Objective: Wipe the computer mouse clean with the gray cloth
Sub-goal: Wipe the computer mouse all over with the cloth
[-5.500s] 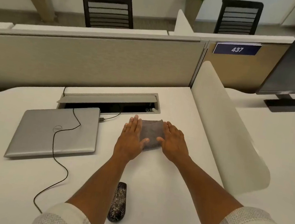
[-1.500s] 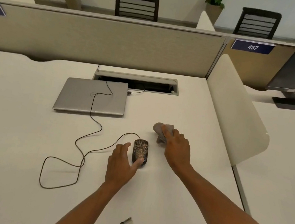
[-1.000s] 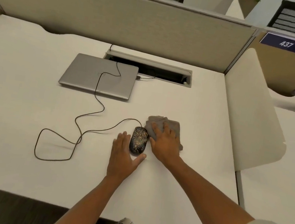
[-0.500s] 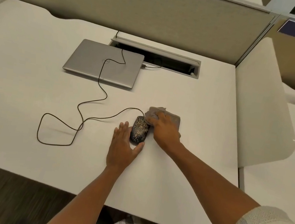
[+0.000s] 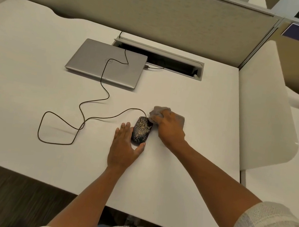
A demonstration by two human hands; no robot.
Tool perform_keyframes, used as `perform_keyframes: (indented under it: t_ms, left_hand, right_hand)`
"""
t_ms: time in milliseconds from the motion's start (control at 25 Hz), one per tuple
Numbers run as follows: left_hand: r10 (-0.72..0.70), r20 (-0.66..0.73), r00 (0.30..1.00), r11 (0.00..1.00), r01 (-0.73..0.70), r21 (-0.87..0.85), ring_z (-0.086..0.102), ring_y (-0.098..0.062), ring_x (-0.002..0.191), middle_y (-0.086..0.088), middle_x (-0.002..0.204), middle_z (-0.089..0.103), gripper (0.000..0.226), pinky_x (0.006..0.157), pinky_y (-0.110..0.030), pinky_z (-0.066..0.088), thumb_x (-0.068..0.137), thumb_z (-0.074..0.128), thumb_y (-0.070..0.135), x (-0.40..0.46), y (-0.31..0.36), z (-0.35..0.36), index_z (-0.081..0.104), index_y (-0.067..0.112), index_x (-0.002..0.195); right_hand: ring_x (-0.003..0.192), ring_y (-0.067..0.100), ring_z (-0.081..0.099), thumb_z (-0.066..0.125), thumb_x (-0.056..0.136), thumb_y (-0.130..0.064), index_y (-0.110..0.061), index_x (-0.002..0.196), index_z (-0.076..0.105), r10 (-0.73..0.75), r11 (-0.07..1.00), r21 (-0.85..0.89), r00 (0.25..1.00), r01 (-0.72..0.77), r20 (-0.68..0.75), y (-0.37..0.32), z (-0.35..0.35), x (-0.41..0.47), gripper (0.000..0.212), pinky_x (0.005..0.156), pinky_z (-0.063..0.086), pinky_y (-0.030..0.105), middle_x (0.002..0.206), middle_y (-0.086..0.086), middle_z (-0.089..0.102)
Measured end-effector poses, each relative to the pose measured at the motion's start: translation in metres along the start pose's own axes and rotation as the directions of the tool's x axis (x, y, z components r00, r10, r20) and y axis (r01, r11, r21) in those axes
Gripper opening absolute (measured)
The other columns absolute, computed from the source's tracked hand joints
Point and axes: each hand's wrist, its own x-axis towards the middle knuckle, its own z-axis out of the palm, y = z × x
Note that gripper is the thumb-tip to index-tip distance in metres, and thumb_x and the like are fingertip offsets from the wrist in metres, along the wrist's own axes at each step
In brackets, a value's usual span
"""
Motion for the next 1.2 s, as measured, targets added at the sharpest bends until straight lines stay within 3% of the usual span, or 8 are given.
perform_keyframes:
  t_ms: [200, 320, 440, 520, 720, 840, 1000, 1200]
  left_hand:
    - [0.008, -0.009, 1.000, 1.000, -0.008, -0.014, 0.026, -0.028, 0.147, -0.016, 0.153, 0.039, 0.074, 0.123, -0.037, 0.013, 0.084, 0.067, 0.047, -0.001, 0.001, -0.001, 0.045, 0.004, 0.139]
    - [0.016, -0.004, 1.000, 1.000, -0.016, -0.015, 0.024, -0.028, 0.148, -0.016, 0.154, 0.037, 0.074, 0.123, -0.037, 0.011, 0.085, 0.067, 0.046, -0.001, 0.002, -0.002, 0.044, 0.003, 0.140]
    - [0.013, 0.001, 1.000, 1.000, -0.013, -0.013, 0.023, -0.028, 0.149, -0.015, 0.155, 0.037, 0.073, 0.123, -0.038, 0.012, 0.085, 0.067, 0.046, -0.001, 0.002, -0.003, 0.045, 0.003, 0.139]
    - [0.012, 0.003, 1.000, 1.000, -0.012, -0.014, 0.023, -0.027, 0.149, -0.015, 0.155, 0.037, 0.073, 0.123, -0.038, 0.012, 0.085, 0.067, 0.046, 0.000, 0.001, -0.002, 0.046, 0.003, 0.139]
    - [0.017, -0.012, 1.000, 1.000, -0.017, -0.024, 0.026, -0.029, 0.147, -0.016, 0.153, 0.040, 0.071, 0.123, -0.039, 0.014, 0.083, 0.068, 0.046, 0.000, 0.000, -0.001, 0.048, 0.004, 0.137]
    - [0.019, -0.017, 1.000, 0.999, -0.020, -0.025, 0.027, -0.028, 0.147, -0.016, 0.152, 0.041, 0.070, 0.123, -0.039, 0.015, 0.084, 0.068, 0.046, 0.000, 0.000, -0.001, 0.048, 0.004, 0.137]
    - [0.019, -0.018, 1.000, 1.000, -0.019, -0.025, 0.026, -0.028, 0.147, -0.016, 0.153, 0.040, 0.070, 0.123, -0.040, 0.015, 0.084, 0.067, 0.047, -0.001, 0.000, -0.002, 0.048, 0.005, 0.137]
    - [0.011, -0.007, 1.000, 0.999, -0.011, -0.035, 0.025, -0.028, 0.148, -0.016, 0.153, 0.039, 0.071, 0.123, -0.039, 0.015, 0.085, 0.067, 0.046, -0.001, 0.002, -0.003, 0.048, 0.004, 0.138]
  right_hand:
    - [0.124, 0.033, 0.041, 0.053, 0.092, -0.011, -0.023, 0.133, 0.059, -0.048, 0.998, 0.046, 0.999, 0.049, -0.025, -0.018, 0.011, -0.027, 0.043, 0.086, 0.051, 0.043, 0.131, 0.011, 0.048]
    - [0.120, 0.031, 0.046, 0.056, 0.094, -0.013, -0.026, 0.127, 0.064, -0.086, 0.994, 0.064, 0.995, 0.090, -0.057, -0.007, 0.008, -0.034, 0.037, 0.084, 0.053, 0.044, 0.127, 0.010, 0.052]
    - [0.121, 0.029, 0.044, 0.053, 0.099, -0.022, -0.028, 0.126, 0.065, -0.008, 0.998, 0.064, 0.995, 0.014, -0.100, 0.001, 0.005, -0.021, 0.030, 0.093, 0.048, 0.041, 0.127, 0.008, 0.052]
    - [0.128, 0.028, 0.040, 0.051, 0.099, -0.024, -0.028, 0.130, 0.061, 0.037, 0.999, 0.042, 0.998, -0.035, -0.053, -0.003, 0.008, -0.013, 0.032, 0.097, 0.046, 0.042, 0.132, 0.008, 0.048]
    - [0.123, 0.032, 0.043, 0.054, 0.093, -0.012, -0.023, 0.134, 0.055, 0.081, 0.996, 0.025, 0.997, -0.080, -0.021, -0.024, 0.020, -0.025, 0.043, 0.095, 0.047, 0.041, 0.132, 0.012, 0.046]
    - [0.117, 0.033, 0.047, 0.056, 0.090, -0.012, -0.024, 0.128, 0.060, 0.031, 0.997, 0.076, 0.999, -0.028, -0.034, -0.029, 0.021, -0.044, 0.040, 0.093, 0.046, 0.039, 0.125, 0.011, 0.050]
    - [0.110, 0.032, 0.054, 0.062, 0.089, -0.012, -0.025, 0.120, 0.067, 0.014, 0.992, 0.127, 0.991, 0.003, -0.136, -0.017, 0.011, -0.040, 0.034, 0.093, 0.048, 0.038, 0.118, 0.011, 0.058]
    - [0.119, 0.031, 0.045, 0.052, 0.094, -0.019, -0.029, 0.127, 0.061, 0.079, 0.993, 0.090, 0.994, -0.072, -0.079, -0.029, 0.016, -0.038, 0.036, 0.095, 0.046, 0.041, 0.123, 0.009, 0.050]
